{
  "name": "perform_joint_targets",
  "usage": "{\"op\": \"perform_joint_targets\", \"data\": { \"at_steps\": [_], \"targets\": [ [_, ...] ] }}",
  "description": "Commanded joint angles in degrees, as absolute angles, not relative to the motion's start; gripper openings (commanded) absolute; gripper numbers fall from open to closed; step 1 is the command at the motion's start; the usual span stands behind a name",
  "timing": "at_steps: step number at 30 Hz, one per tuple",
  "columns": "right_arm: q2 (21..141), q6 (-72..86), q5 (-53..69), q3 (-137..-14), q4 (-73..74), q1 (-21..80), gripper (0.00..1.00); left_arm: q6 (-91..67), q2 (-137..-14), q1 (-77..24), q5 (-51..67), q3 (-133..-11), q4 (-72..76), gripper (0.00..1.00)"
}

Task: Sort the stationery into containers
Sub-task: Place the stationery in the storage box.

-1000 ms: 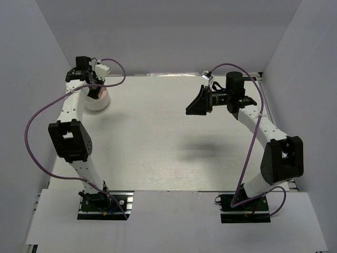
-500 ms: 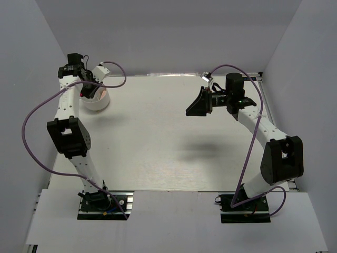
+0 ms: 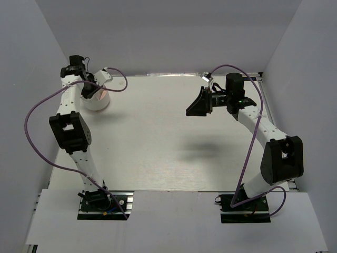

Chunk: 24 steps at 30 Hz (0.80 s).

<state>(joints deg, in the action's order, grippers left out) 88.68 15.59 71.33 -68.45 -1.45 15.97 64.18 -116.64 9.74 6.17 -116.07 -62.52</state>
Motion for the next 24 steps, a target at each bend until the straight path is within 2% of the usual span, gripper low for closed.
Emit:
{"op": "perform_joint_targets", "data": {
  "at_steps": [1, 24],
  "targets": [
    [87.5, 14.7, 72.3, -67.9, -1.7, 15.7, 0.56, 67.8, -116.6, 10.3, 6.6, -117.9, -63.3, 0.04],
    [88.3, 14.8, 71.4, -68.2, -1.1, 15.7, 0.57, 70.0, -118.9, 10.3, 4.5, -115.2, -58.6, 0.06]
  ]
}}
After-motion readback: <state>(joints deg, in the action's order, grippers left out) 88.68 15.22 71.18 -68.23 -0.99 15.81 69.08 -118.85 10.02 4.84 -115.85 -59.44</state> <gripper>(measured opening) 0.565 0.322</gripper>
